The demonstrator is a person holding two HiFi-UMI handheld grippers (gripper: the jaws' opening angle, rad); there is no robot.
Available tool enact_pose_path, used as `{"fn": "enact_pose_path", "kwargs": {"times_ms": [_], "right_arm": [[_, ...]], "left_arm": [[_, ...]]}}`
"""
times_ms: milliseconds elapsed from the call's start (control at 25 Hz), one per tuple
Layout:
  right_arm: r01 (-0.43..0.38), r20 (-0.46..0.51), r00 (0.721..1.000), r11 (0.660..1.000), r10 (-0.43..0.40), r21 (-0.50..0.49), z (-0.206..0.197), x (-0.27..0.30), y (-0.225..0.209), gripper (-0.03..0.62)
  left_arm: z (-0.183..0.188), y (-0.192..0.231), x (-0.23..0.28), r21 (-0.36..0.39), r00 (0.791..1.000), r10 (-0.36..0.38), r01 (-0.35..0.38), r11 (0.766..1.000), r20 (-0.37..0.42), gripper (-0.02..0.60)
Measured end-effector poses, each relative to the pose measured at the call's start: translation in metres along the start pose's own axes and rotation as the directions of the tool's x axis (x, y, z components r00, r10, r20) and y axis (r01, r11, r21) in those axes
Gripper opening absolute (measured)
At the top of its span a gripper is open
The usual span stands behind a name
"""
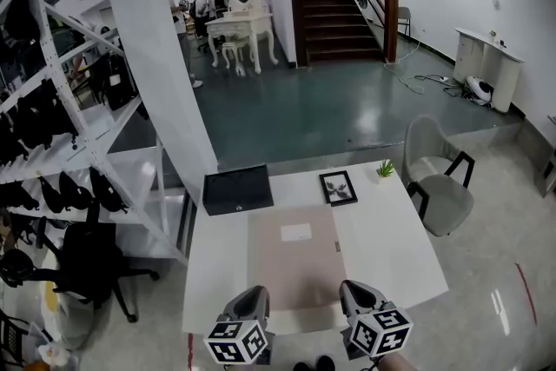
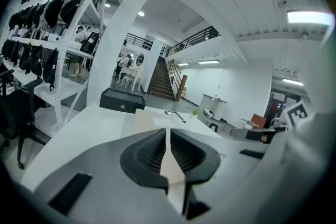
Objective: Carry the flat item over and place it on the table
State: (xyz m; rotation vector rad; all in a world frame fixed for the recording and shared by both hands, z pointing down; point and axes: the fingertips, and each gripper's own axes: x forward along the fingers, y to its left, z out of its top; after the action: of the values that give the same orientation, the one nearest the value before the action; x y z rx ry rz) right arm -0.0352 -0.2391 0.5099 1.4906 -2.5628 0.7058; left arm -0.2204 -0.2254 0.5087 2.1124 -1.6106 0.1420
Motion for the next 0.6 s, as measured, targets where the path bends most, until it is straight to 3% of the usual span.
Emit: {"fn": "enact_pose_path", "kwargs": {"times_ms": [160,600], "right_arm": [[-0.011,-0.001,1.000,1.000,0.011,-0.027,0.0014,0.0000,0.0010,0.000],[-0.003,-0.030,1.000,0.997,0.001,-0.073,-0.0018,-0.0028,-0.0044,0.000]], "left_arm": [[-0.0021,-0.0009,-0.0005,0.037,1.000,0.019,-0.018,0.999,-0.009,0.031],[-0.0047,-0.0024,-0.0021,0.039,1.000,0.025,-0.025,0.999,-0.011,0.031]]}}
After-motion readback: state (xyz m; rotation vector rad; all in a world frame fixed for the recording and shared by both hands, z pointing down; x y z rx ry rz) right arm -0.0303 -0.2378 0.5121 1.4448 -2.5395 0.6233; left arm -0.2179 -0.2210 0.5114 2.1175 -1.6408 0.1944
